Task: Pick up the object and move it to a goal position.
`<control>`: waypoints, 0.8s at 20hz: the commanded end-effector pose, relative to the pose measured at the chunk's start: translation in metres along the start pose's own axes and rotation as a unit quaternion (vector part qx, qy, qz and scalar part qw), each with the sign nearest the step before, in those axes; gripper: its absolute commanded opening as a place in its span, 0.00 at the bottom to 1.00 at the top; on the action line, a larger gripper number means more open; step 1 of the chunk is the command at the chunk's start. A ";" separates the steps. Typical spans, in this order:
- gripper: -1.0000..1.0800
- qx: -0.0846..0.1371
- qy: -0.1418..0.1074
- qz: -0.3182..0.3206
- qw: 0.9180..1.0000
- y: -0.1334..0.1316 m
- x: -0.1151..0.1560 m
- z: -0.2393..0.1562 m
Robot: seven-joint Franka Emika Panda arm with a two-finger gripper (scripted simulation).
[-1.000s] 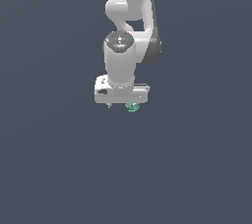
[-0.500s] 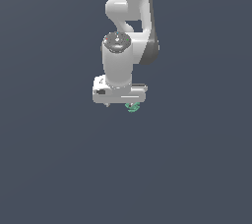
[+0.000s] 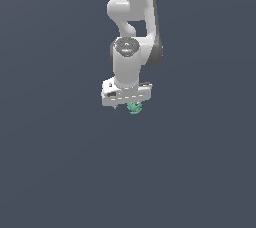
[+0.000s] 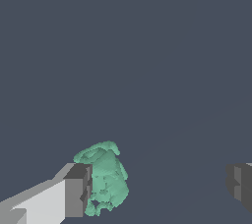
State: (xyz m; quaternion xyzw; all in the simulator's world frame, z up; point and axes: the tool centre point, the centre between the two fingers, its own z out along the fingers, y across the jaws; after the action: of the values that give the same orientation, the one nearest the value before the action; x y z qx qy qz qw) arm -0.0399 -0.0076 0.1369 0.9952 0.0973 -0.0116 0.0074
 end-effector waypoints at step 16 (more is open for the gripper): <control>0.96 0.004 0.013 -0.178 0.984 -0.054 -0.057 0.046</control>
State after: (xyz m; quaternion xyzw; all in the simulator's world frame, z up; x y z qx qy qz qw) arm -0.1044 0.0323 0.0926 0.9641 0.2657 -0.0011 0.0004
